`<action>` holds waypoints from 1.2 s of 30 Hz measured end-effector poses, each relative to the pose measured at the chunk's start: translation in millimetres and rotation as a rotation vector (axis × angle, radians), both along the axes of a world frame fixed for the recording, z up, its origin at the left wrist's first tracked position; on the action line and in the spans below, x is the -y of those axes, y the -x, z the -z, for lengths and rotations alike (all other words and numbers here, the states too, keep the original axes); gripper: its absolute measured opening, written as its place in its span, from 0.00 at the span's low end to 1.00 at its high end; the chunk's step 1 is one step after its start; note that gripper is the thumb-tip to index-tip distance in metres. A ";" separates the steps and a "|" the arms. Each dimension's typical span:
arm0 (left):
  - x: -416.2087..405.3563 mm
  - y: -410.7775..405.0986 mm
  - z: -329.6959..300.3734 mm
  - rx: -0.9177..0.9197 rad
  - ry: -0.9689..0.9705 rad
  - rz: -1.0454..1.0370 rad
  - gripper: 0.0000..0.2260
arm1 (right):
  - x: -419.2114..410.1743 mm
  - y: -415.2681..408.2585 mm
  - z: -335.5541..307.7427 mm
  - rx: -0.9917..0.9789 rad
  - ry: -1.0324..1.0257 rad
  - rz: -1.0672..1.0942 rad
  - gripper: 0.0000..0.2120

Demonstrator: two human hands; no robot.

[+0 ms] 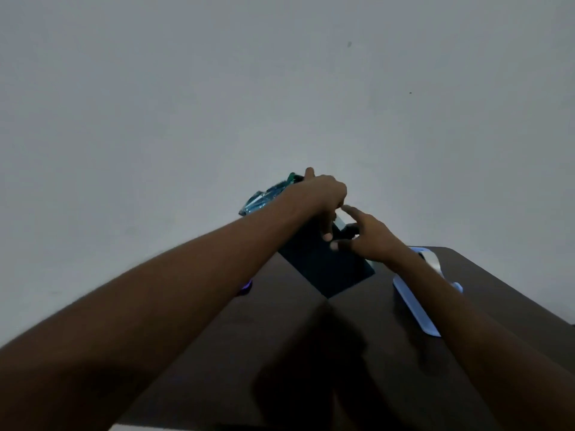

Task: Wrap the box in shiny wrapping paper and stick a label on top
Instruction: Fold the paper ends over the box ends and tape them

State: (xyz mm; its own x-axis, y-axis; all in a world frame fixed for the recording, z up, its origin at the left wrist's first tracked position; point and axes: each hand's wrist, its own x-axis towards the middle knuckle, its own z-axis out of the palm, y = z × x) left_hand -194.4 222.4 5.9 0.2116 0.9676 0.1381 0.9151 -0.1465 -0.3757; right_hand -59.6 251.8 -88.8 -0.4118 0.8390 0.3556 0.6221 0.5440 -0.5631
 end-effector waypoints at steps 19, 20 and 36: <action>7.3 -10.0 -24.8 0.562 -0.085 0.146 0.13 | -6.5 -28.7 22.2 -0.514 0.294 -0.138 0.31; 8.3 -12.7 -30.2 0.576 -0.080 0.154 0.15 | -8.0 -29.2 23.2 -0.510 0.296 -0.134 0.32; 23.5 -14.0 -64.4 0.689 -0.129 0.182 0.15 | -0.7 -31.6 22.5 -0.504 0.275 -0.161 0.32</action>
State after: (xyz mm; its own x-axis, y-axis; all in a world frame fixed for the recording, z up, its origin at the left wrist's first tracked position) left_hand -180.4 198.8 70.3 0.1916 0.8922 0.4090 0.9156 -0.3126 0.2530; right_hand -28.0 252.5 -111.3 -0.3780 0.8692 0.3187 0.1632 0.4014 -0.9012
